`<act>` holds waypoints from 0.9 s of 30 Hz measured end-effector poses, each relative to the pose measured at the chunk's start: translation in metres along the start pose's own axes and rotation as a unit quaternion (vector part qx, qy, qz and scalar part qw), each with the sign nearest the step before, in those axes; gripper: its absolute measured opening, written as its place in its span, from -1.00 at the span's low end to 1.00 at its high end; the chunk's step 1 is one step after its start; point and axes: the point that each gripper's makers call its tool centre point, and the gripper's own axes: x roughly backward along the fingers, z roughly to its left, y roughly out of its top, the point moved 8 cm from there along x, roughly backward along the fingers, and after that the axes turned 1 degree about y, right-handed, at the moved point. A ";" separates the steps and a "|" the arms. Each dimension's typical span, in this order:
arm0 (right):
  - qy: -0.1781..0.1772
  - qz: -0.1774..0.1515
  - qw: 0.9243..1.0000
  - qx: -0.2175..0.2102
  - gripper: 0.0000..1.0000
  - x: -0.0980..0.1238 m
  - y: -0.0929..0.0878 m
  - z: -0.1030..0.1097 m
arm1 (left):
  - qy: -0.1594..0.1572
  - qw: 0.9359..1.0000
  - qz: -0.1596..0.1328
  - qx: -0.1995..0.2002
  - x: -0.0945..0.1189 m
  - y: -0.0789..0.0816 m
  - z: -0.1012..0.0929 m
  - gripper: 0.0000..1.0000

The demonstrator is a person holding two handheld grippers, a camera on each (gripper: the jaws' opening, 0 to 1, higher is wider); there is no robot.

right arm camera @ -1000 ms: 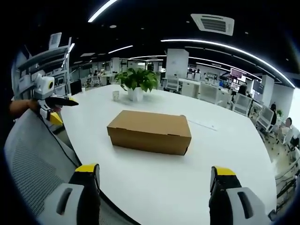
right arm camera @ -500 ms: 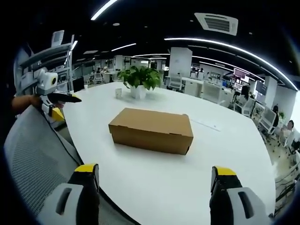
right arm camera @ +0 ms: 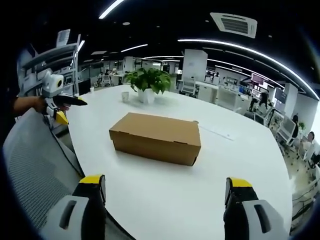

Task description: Operate the shoe box by opening the lid, removing the specified soft item, and placing it in the target area until the item is outside and the box remains undamaged.

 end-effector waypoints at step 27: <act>0.067 0.009 0.996 0.053 0.81 -0.066 0.004 -0.046 | -0.021 0.999 0.020 0.044 -0.061 -0.013 0.017 0.64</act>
